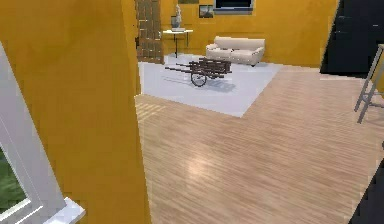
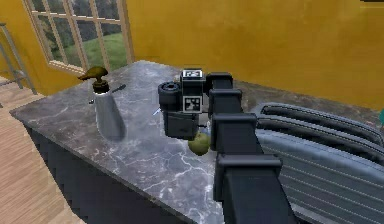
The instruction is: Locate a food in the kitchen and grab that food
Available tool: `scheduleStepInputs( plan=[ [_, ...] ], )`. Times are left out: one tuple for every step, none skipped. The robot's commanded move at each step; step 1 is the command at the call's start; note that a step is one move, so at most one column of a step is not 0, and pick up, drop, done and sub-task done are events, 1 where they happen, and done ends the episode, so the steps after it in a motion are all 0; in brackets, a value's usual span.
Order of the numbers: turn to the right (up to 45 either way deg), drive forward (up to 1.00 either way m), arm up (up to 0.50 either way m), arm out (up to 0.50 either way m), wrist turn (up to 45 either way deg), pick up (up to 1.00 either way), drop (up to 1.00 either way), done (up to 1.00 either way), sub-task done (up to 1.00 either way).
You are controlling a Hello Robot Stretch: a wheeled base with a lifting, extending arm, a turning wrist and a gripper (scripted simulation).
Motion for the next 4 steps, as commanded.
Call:
scheduleStepInputs(
  plan=[
    [0.0,0.00,-0.12,0.00,0.0,0.00,0.00,0.00,0.00],
    [0.0,0.00,0.00,0.00,0.0,1.00,0.00,0.00,0.00],
    [0.0,0.00,0.10,0.00,0.0,0.00,0.00,0.00,0.00],
    [0.0,0.00,0.00,0.00,0.0,0.00,0.00,1.00,0.00]
  ],
)
